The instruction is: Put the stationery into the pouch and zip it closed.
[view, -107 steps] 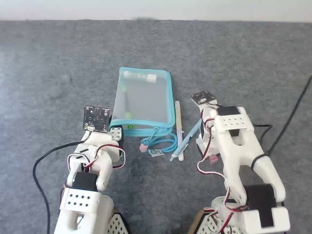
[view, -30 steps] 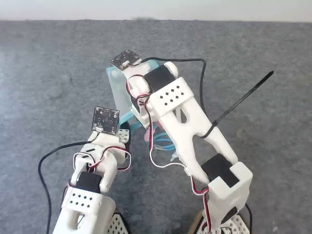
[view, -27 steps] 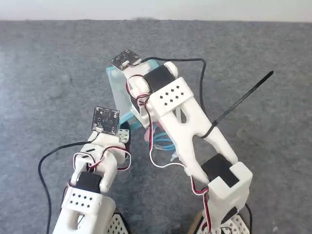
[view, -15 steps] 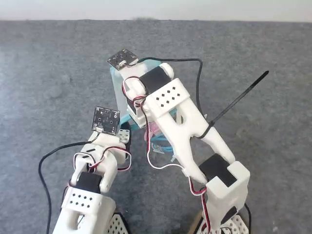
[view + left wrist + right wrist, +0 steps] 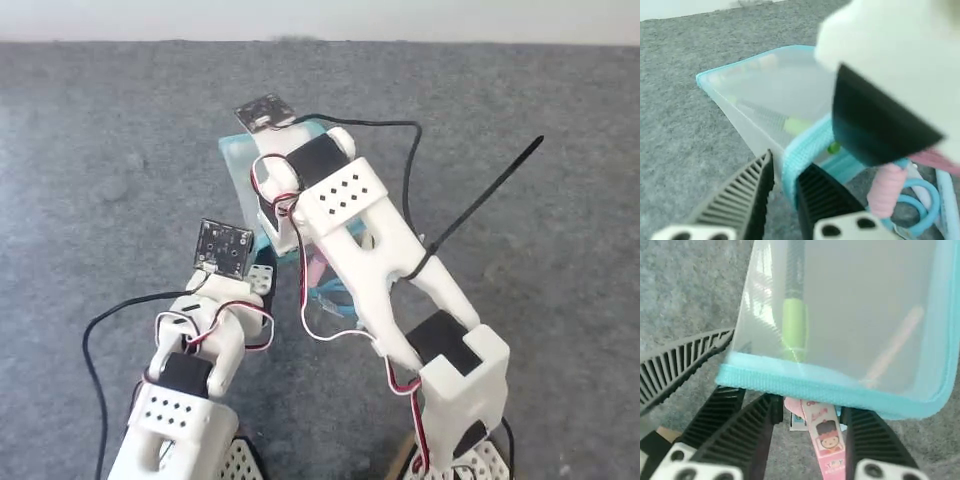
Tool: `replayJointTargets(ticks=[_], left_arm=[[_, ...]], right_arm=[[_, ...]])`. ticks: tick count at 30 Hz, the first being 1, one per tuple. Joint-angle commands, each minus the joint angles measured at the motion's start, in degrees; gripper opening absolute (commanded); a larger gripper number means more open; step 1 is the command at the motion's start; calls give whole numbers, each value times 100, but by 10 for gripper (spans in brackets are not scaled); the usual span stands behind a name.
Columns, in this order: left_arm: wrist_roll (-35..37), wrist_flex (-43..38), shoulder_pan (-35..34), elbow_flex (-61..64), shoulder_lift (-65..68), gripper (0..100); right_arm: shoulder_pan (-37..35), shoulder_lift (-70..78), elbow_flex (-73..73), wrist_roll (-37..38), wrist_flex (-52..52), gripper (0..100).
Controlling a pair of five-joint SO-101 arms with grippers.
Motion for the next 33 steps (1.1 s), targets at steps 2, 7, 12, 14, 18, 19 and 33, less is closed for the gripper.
replayJointTargets(ticks=[2, 7, 12, 14, 18, 19, 33], left_arm=[[-26, -53, 35, -101, -79, 11], [-35, -44, 35, -101, -79, 11], [-35, -44, 35, -101, -79, 11], [-35, -44, 35, -101, -79, 11], [-44, -44, 26, -101, -79, 11], [-44, -44, 26, -101, -79, 11], [-44, -26, -18, -101, -79, 11]], right_arm=[[426, -84, -404, -70, -207, 239], [593, -277, -413, 316, 22, 240], [567, -523, -360, 1090, 488, 240], [629, -637, -176, 1415, 479, 240], [866, -1042, 35, 1793, 462, 241], [919, -1182, 114, 1899, 462, 241], [1279, -2923, 4229, 2655, -1033, 241]])
